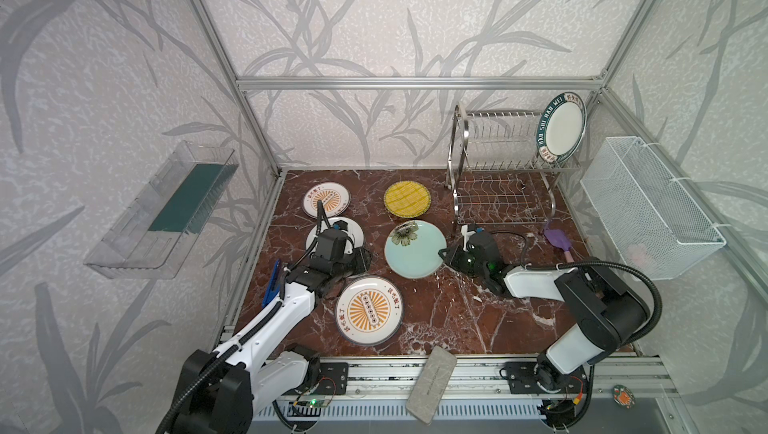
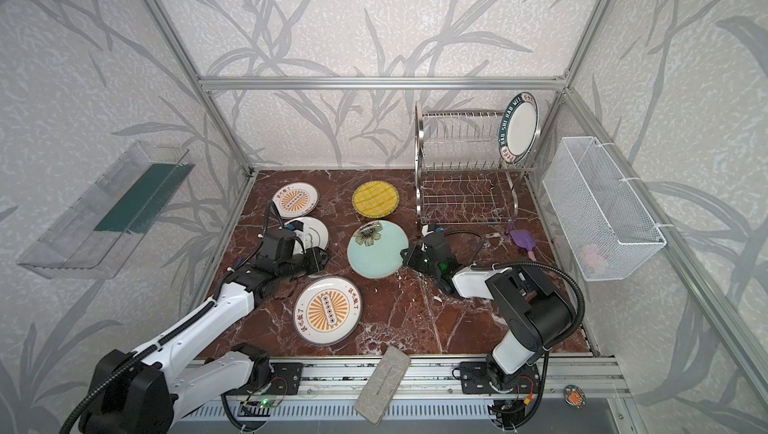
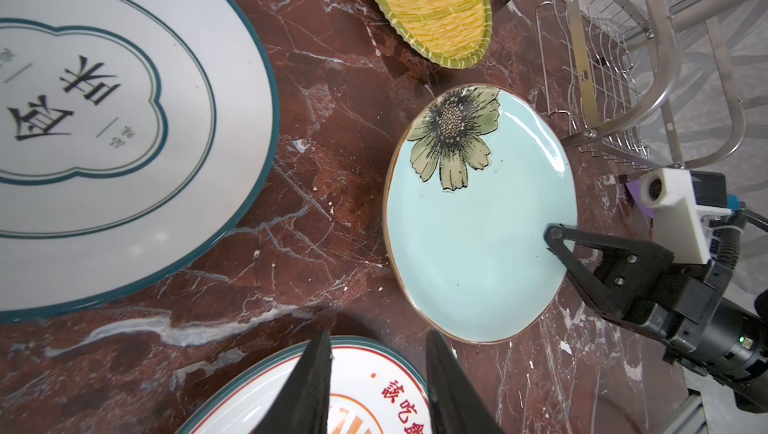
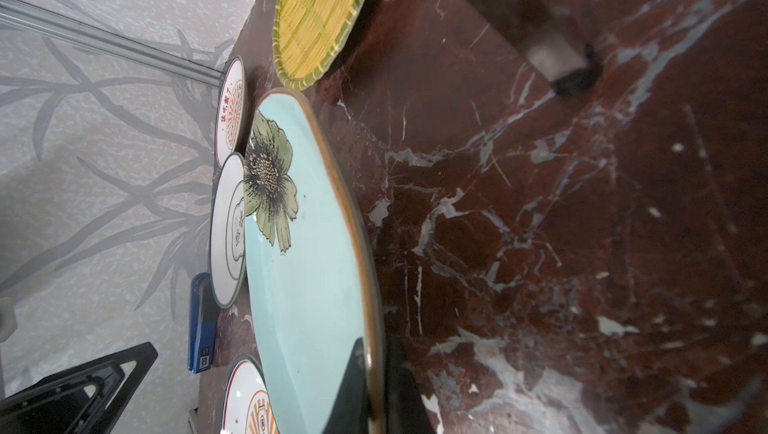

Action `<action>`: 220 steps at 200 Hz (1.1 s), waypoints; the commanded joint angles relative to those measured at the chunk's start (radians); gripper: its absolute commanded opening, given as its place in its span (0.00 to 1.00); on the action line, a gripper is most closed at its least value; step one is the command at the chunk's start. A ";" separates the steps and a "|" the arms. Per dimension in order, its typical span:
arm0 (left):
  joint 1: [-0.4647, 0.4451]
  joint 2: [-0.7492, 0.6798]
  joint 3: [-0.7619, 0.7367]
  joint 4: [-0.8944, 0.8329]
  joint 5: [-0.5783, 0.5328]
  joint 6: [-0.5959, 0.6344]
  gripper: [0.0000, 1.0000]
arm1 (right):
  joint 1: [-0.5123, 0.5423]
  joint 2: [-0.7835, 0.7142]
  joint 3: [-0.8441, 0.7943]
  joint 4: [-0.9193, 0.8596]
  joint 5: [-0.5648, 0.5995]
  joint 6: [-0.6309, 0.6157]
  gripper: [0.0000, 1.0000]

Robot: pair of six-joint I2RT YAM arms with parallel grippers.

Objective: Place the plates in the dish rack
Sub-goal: 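Grip the sunflower plate's edge with the right gripper and tilt it up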

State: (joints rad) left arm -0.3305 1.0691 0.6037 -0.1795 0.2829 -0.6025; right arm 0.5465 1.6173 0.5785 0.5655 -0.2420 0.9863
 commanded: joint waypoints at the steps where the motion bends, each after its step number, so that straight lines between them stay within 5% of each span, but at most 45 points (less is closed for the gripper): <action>1: 0.006 -0.014 -0.004 0.050 0.049 -0.015 0.37 | -0.003 -0.055 0.041 0.089 -0.075 -0.009 0.00; 220: 0.006 0.004 -0.015 0.137 0.129 -0.056 0.34 | -0.002 -0.158 0.073 0.229 -0.276 0.054 0.00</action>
State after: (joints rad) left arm -0.3305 1.0790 0.6018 -0.0711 0.3935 -0.6453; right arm 0.5468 1.5024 0.5934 0.6159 -0.4671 1.0084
